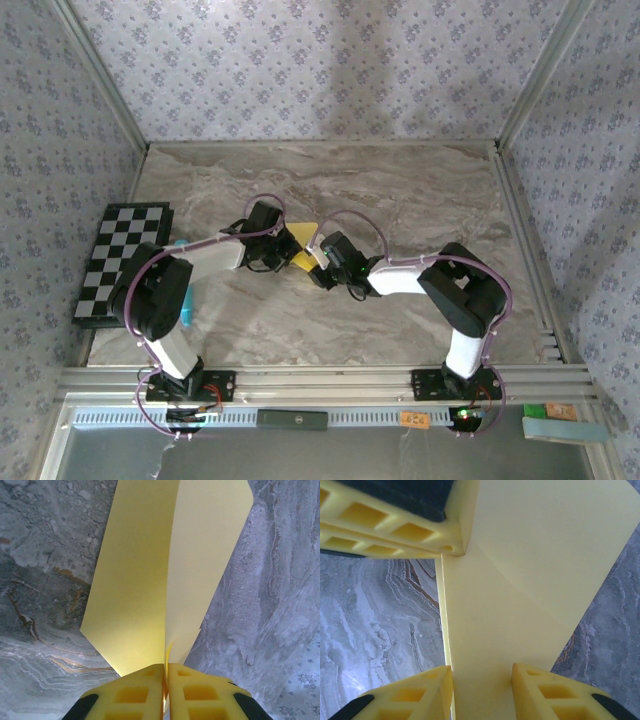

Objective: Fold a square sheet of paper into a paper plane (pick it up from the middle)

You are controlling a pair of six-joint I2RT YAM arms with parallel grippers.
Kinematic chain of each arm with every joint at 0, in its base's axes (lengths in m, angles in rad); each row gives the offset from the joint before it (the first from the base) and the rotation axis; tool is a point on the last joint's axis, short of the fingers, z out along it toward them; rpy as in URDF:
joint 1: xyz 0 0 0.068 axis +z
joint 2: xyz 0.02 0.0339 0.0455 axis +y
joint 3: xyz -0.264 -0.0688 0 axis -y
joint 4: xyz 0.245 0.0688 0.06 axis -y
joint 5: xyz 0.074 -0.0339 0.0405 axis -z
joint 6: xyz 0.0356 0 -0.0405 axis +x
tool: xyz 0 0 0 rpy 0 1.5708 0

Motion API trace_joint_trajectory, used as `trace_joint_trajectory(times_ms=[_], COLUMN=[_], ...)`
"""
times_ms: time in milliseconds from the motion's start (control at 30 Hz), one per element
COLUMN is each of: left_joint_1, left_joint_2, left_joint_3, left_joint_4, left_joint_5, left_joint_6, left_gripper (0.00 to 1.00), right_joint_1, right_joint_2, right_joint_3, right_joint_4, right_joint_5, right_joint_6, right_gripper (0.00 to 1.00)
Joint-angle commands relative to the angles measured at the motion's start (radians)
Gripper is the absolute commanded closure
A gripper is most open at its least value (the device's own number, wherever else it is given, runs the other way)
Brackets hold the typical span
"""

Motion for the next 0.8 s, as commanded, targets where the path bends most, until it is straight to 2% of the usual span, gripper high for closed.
trace_joint_trajectory(times_ms=[0,167,333,400,567,767], left_joint_1=[-0.002,0.000,0.014,0.026,0.080,0.106], left_joint_2=[-0.040,-0.040,-0.058,-0.074,-0.143,-0.221], left_joint_3=[0.019,0.020,0.017,0.011,-0.035,-0.131], left_joint_4=[-0.021,-0.019,-0.020,-0.021,-0.020,-0.010], left_joint_5=[-0.002,0.002,0.004,0.004,-0.009,-0.033], left_joint_6=[-0.012,-0.015,-0.015,-0.015,-0.006,-0.007], left_gripper=[0.89,0.89,0.87,0.84,0.67,0.66], right_joint_1=[0.003,0.004,0.003,0.002,-0.001,-0.016], right_joint_2=[0.014,0.016,0.011,0.005,-0.015,-0.026], right_joint_3=[-0.013,-0.013,-0.016,-0.019,-0.036,-0.056], right_joint_4=[0.011,0.010,0.013,0.018,0.042,0.085], right_joint_5=[0.032,0.051,0.049,0.047,0.021,-0.035], right_joint_6=[-0.022,-0.032,-0.047,-0.056,-0.080,-0.090], right_gripper=[0.63,0.64,0.74,0.78,0.82,0.84])
